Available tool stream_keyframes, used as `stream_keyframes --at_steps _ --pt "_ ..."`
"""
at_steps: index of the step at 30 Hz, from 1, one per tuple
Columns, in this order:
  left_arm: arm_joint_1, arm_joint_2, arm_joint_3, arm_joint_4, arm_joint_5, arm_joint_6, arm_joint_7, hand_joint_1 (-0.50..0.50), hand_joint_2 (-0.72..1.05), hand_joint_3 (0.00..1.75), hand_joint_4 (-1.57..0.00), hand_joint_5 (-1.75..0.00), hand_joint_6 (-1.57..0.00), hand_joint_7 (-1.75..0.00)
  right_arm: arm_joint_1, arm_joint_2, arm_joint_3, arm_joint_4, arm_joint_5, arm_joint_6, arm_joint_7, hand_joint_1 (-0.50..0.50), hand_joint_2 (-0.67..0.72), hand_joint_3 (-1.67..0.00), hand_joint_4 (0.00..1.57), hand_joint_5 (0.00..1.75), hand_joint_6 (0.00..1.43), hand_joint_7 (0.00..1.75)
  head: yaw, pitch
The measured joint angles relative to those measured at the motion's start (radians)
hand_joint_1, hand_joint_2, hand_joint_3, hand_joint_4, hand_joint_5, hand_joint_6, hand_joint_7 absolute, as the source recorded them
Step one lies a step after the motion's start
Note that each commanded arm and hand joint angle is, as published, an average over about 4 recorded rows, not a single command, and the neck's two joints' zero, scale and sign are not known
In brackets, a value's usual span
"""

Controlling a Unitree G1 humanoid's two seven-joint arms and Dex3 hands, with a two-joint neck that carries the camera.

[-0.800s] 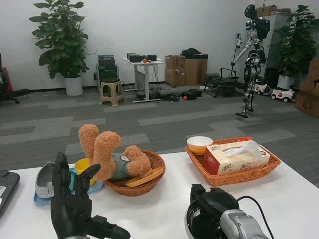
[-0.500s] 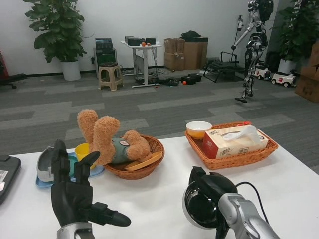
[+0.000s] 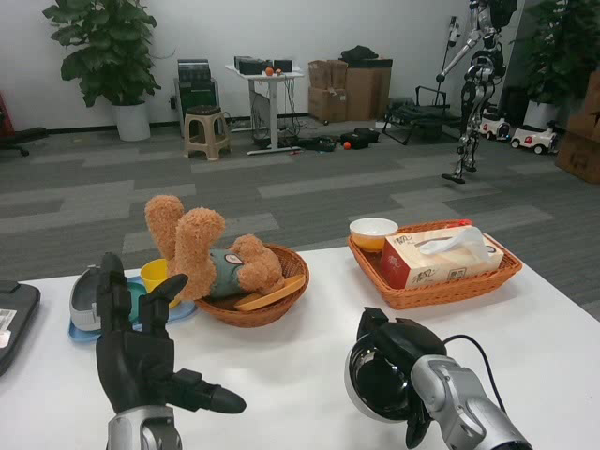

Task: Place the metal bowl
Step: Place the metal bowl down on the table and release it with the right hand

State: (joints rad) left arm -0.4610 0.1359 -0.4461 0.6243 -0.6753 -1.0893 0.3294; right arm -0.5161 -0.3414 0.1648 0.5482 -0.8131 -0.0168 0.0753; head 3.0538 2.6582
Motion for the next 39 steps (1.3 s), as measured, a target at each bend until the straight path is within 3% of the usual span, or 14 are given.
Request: stream_keyframes --at_steps 9,26,30,39 --pt "0.0 -0.001 0.001 0.0 0.0 0.0 0.0 -0.46 -0.61 0.0 -1.12 -1.33 0.0 -0.07 -0.039 0.0 -0.008 0.116 -0.033 -0.001 -0.013 0.0 -0.16 -1.11 0.23 1.36 0.03 1.54 -0.039 -0.025" --pt "0.001 -0.001 0.001 0.0 0.0 0.0 0.0 -0.46 -0.64 0.0 -1.12 -1.33 0.0 -0.07 -0.126 0.001 -0.015 0.351 -0.065 -0.001 -0.097 0.0 -0.16 -1.03 0.28 1.36 0.03 1.54 -0.072 -0.049" --pt "0.001 -0.001 0.001 0.0 0.0 0.0 0.0 -0.46 -0.55 0.0 -1.12 -1.33 0.0 -0.07 -0.134 0.001 -0.014 0.386 -0.066 -0.001 -0.108 0.01 -0.16 -1.03 0.29 1.36 0.03 1.54 -0.077 -0.052" --pt "0.001 -0.001 0.0 0.0 -0.001 0.0 0.0 -0.46 -0.61 0.0 -1.12 -1.33 0.0 -0.07 -0.146 0.007 -0.012 0.459 -0.092 -0.001 -0.124 0.02 -0.16 -1.03 0.25 1.36 0.03 1.54 -0.082 -0.064"
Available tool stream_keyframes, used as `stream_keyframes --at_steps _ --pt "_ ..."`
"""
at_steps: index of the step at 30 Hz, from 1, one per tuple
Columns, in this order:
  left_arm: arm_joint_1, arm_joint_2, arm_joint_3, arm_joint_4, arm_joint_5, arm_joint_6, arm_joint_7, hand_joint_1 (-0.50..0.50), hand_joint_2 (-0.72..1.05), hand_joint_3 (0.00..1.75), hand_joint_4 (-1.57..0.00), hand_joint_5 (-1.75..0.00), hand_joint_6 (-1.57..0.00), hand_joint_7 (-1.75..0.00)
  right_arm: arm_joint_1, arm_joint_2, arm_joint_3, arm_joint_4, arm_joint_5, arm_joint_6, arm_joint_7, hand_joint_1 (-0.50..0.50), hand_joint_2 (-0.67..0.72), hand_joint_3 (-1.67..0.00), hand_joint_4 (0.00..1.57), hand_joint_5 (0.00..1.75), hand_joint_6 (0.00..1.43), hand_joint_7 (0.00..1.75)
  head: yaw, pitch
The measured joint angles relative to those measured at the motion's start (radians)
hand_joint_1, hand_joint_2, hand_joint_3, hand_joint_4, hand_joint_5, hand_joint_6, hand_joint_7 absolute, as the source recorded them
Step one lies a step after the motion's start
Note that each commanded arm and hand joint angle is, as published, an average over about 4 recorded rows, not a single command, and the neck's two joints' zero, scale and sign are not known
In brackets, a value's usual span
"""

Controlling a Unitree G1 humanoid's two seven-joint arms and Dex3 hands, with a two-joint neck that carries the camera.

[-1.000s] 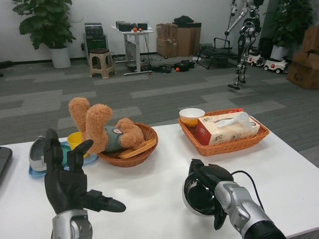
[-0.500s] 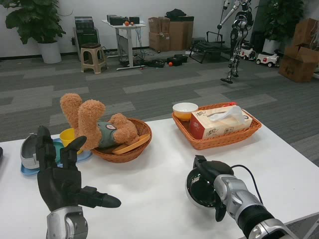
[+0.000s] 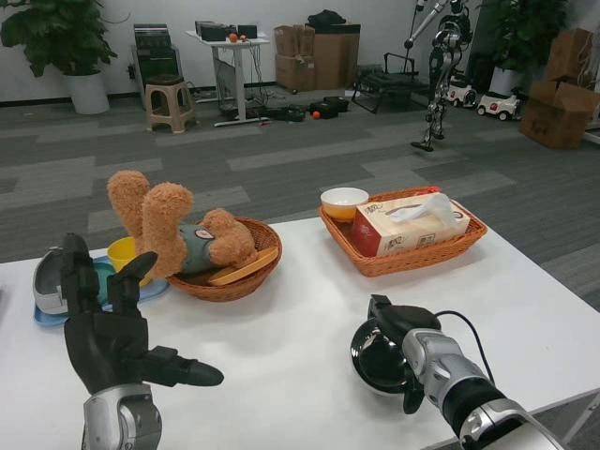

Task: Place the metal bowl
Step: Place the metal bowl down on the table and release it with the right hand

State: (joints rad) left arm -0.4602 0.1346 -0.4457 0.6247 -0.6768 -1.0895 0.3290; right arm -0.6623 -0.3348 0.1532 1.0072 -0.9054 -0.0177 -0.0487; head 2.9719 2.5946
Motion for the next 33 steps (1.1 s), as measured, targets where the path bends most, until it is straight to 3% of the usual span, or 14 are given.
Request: stream_keyframes --at_steps 7,15,21,26,30,33 --pt "0.0 0.0 -0.001 0.0 0.0 0.0 0.0 -0.46 -0.59 0.0 -1.12 -1.33 0.0 -0.07 -0.009 0.008 0.003 0.015 -0.012 0.0 -0.001 0.01 -0.16 -1.03 0.14 1.55 0.0 1.61 0.001 -0.003" --pt "0.0 0.0 -0.001 0.0 0.0 0.0 0.0 -0.46 -0.64 0.0 -1.12 -1.33 0.0 -0.07 -0.02 0.014 0.004 0.042 -0.012 0.001 -0.01 0.01 -0.16 -1.03 0.11 1.65 0.0 1.61 -0.002 0.003" --pt "0.0 0.0 -0.001 0.0 0.0 0.0 0.0 -0.46 -0.59 0.0 -1.12 -1.33 0.0 -0.07 -0.034 0.014 0.004 0.081 -0.012 0.002 -0.025 0.0 -0.16 -1.03 0.11 1.6 0.0 1.61 -0.003 0.003" --pt "0.0 0.0 -0.001 0.0 0.0 0.0 0.0 -0.46 -0.59 0.0 -1.12 -1.33 0.0 -0.07 -0.044 0.014 -0.003 0.106 -0.011 0.003 -0.031 0.0 -0.16 -1.03 0.06 1.75 0.0 1.64 -0.006 -0.001" --pt "0.0 0.0 -0.001 0.0 0.0 0.0 0.0 -0.46 -0.59 0.0 -1.12 -1.33 0.0 -0.07 -0.044 0.014 -0.009 0.111 -0.005 0.003 -0.031 0.0 -0.16 -1.03 0.01 1.72 0.0 1.68 -0.007 -0.006" --pt "0.0 0.0 -0.001 0.0 0.0 0.0 0.0 -0.46 -0.61 0.0 -1.12 -1.33 0.0 -0.07 -0.044 0.014 -0.01 0.113 0.006 0.003 -0.031 -0.05 -0.11 -0.97 0.0 1.53 0.0 1.73 -0.004 -0.006"
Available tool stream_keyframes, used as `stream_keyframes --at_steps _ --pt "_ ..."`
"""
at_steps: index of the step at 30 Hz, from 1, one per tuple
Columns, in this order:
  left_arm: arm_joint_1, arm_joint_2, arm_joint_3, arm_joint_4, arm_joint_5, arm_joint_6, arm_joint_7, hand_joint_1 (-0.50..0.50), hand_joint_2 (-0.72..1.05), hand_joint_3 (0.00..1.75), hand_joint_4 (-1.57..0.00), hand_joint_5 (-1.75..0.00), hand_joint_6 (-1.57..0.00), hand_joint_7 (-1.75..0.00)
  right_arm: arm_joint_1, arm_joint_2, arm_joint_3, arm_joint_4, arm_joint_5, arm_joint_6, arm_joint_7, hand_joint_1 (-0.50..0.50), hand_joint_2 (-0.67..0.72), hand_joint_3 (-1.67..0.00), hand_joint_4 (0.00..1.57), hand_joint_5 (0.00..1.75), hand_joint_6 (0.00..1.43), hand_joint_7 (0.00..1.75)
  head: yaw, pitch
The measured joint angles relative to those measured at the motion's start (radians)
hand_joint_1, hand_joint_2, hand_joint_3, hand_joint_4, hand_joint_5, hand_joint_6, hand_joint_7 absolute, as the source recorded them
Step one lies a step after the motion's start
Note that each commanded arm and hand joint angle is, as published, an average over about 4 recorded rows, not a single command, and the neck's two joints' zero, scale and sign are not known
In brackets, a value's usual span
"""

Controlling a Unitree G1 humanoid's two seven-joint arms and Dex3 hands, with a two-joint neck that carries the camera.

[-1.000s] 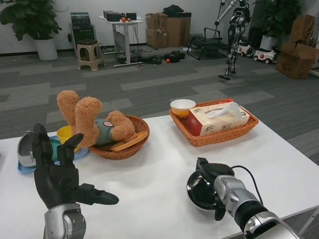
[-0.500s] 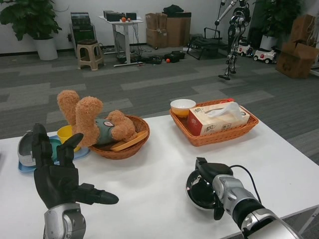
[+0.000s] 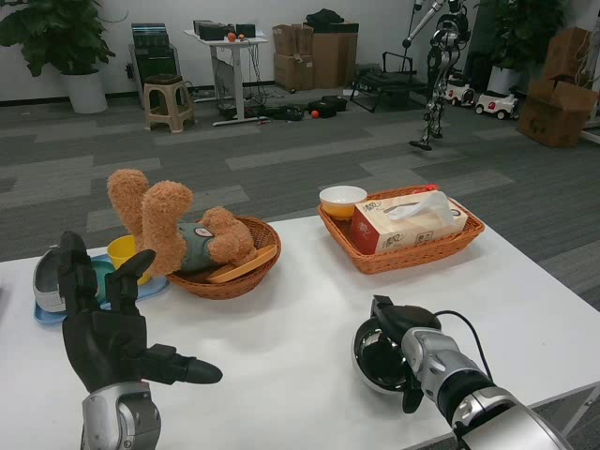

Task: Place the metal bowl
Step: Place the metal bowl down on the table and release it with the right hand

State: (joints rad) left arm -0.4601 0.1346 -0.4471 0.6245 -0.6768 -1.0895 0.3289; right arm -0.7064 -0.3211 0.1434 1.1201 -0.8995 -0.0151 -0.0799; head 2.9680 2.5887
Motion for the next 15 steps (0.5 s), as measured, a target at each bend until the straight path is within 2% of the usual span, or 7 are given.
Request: stream_keyframes --at_steps 6,10,15 --pt "0.0 0.0 0.0 0.0 0.0 0.0 0.0 -0.46 -0.59 0.0 -1.12 -1.33 0.0 -0.07 0.008 0.002 -0.037 -0.007 0.005 -0.009 0.001 -0.16 0.01 -0.71 0.0 1.19 0.0 1.75 0.003 0.0" --pt "0.001 0.0 0.0 0.0 0.0 0.0 0.0 -0.46 -0.59 0.0 -1.12 -1.33 0.0 -0.07 0.028 0.002 -0.072 -0.032 0.005 -0.023 0.003 -0.19 0.19 -0.48 0.0 0.92 0.0 1.75 0.003 -0.002" --pt "0.001 0.0 0.0 0.0 0.0 0.0 0.0 -0.46 -0.61 0.0 -1.12 -1.33 0.0 -0.07 0.04 0.004 -0.099 -0.049 0.02 -0.024 0.012 -0.32 0.46 -0.22 0.0 0.29 0.0 1.66 0.002 -0.002"
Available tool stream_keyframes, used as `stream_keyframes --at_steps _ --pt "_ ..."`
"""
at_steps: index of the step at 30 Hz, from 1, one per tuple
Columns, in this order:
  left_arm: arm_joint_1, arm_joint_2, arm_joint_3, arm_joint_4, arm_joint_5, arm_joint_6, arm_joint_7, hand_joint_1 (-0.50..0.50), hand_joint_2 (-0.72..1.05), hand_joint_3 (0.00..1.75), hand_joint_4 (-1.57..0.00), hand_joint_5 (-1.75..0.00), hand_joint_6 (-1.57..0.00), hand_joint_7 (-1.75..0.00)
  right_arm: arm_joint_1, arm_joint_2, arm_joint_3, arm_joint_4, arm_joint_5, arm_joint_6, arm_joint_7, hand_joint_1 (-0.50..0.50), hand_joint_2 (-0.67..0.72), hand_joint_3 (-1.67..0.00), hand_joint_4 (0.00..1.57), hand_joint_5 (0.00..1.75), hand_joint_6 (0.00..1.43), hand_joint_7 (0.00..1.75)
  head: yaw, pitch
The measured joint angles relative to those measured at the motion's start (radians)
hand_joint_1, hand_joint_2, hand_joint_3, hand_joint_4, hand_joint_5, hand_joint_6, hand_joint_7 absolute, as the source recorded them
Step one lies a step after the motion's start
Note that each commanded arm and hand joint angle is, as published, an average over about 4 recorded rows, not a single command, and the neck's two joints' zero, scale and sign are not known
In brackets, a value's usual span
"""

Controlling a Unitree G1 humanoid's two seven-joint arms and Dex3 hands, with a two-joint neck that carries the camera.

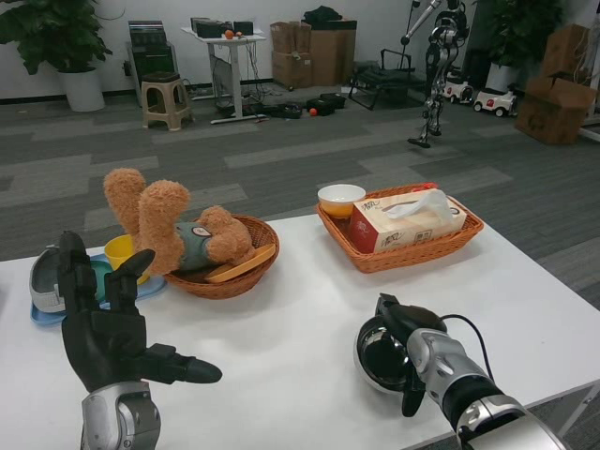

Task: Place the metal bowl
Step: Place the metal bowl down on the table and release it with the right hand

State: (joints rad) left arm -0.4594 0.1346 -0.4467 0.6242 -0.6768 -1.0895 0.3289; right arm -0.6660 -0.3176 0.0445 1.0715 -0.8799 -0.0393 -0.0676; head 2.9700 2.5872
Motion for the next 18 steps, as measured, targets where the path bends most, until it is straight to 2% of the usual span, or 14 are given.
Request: stream_keyframes --at_steps 2,3,5,8,10,14,16,18 --pt "0.0 0.0 0.0 0.0 0.0 0.0 0.0 -0.46 -0.61 0.0 -1.12 -1.33 0.0 -0.07 0.004 0.001 -0.005 -0.002 0.014 0.0 0.009 -0.36 0.52 -0.16 0.0 0.12 0.0 1.62 -0.001 0.001" --pt "0.0 0.0 0.0 0.0 0.0 0.0 0.0 -0.46 -0.59 0.0 -1.12 -1.33 0.0 -0.07 0.007 0.001 -0.007 -0.003 0.021 0.0 0.014 -0.39 0.55 -0.12 0.0 0.05 0.0 1.55 -0.002 0.001" --pt "0.0 0.0 0.0 0.0 0.0 0.0 0.0 -0.46 -0.57 0.0 -1.12 -1.33 0.0 -0.07 0.01 0.002 -0.009 -0.003 0.032 0.0 0.021 -0.41 0.58 -0.08 0.0 0.0 0.0 1.43 -0.002 0.001" --pt "0.0 0.0 0.0 0.0 0.0 0.0 0.0 -0.46 -0.59 0.0 -1.12 -1.33 0.0 -0.07 0.011 0.003 -0.009 -0.003 0.048 -0.003 0.031 -0.42 0.65 -0.08 0.0 0.0 0.0 1.15 -0.003 0.0" --pt "0.0 0.0 0.0 0.0 0.0 0.0 0.0 -0.46 -0.64 0.0 -1.12 -1.33 0.0 -0.07 0.011 0.003 -0.01 -0.003 0.061 -0.007 0.039 -0.42 0.66 -0.08 0.0 0.0 0.0 0.89 -0.003 -0.002" --pt "0.0 0.0 0.0 0.0 -0.001 0.0 0.0 -0.46 -0.57 0.0 -1.12 -1.33 0.0 -0.07 0.011 0.003 -0.016 -0.003 0.087 -0.02 0.042 -0.44 0.69 0.0 0.01 0.0 0.0 0.24 -0.003 -0.004" --pt "0.0 0.0 0.0 0.0 -0.001 0.0 0.0 -0.46 -0.55 0.0 -1.12 -1.33 0.0 -0.07 0.011 0.003 -0.029 -0.003 0.097 -0.029 0.044 -0.46 0.72 0.0 0.03 0.0 0.0 0.07 -0.002 -0.004" --pt "0.0 0.0 0.0 0.0 -0.001 0.0 0.0 -0.46 -0.59 0.0 -1.12 -1.33 0.0 -0.07 0.012 0.002 -0.044 -0.003 0.112 -0.042 0.045 -0.46 0.72 0.0 0.03 0.0 0.0 0.03 -0.002 -0.004"
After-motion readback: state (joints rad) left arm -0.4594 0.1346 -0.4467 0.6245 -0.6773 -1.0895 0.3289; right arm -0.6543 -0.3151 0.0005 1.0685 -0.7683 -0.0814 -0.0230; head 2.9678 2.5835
